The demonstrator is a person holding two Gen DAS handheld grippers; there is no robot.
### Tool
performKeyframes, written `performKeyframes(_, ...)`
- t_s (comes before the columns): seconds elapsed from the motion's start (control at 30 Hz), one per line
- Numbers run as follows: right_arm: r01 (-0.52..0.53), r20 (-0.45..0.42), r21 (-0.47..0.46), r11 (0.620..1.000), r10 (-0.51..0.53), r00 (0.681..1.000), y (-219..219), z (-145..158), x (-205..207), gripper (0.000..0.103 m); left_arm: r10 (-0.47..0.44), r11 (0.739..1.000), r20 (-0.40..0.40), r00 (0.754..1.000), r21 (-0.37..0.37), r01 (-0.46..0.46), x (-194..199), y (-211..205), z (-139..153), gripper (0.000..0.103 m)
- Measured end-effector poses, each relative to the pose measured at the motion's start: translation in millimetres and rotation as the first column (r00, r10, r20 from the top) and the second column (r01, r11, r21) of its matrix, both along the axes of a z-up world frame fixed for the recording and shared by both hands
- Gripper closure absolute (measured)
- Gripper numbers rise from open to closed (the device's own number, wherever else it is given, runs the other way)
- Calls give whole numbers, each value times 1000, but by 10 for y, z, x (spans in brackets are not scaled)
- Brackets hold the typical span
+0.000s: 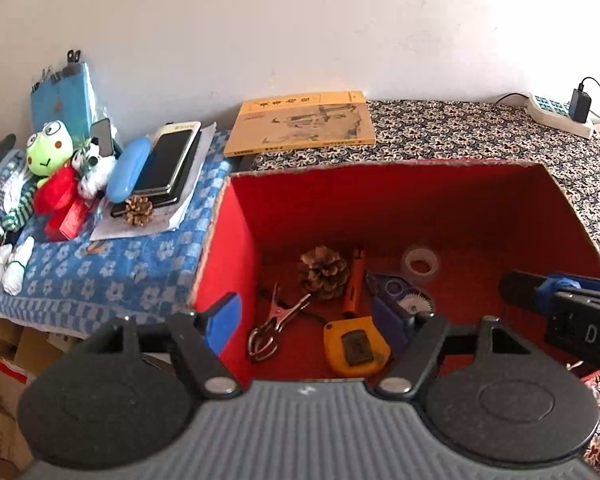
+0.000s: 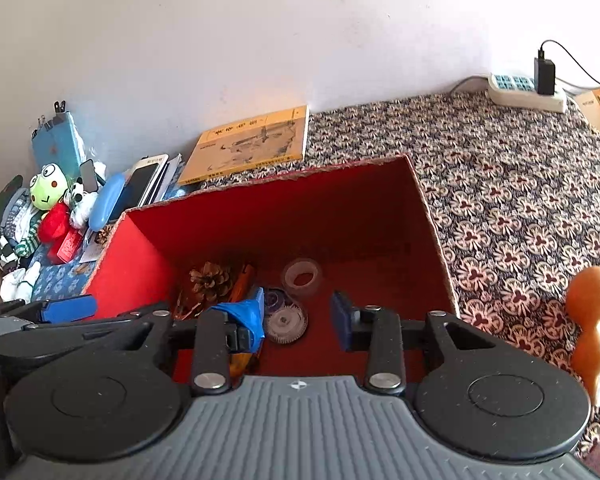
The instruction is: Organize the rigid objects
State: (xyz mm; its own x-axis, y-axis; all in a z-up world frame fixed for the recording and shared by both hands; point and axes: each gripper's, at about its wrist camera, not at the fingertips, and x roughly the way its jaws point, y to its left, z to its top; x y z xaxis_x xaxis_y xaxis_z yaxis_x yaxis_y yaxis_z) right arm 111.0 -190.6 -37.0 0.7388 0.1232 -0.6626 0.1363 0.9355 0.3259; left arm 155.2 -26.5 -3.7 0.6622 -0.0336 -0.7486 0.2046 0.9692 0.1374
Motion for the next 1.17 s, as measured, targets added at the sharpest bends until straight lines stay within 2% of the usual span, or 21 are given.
performKeyframes(0.13,5,25,-26,1000,-5,1000,1,-56,48,83,-9,1000,0,1000,-21,9,29,11,-39,27)
performKeyframes(0.27,1,28,-22,1000,0,1000,-6,-98,66,83,-6,1000,0,1000,-7,6,65,-9,-81,24)
performKeyframes(0.4,7,31,-28,1000,-6,1000,-15,-113,67,83,-9,1000,-2,1000,-9,9,89,0,-108,9)
performKeyframes(0.9,16,40,-34,999,-15,999,-49,-112,83,83,-18,1000,-10,1000,4,18,139,-13,-153,9)
performKeyframes(1.17,27,58,-37,999,-25,998,-50,-74,44,83,-24,1000,-9,1000,-16,23,133,4,-142,9)
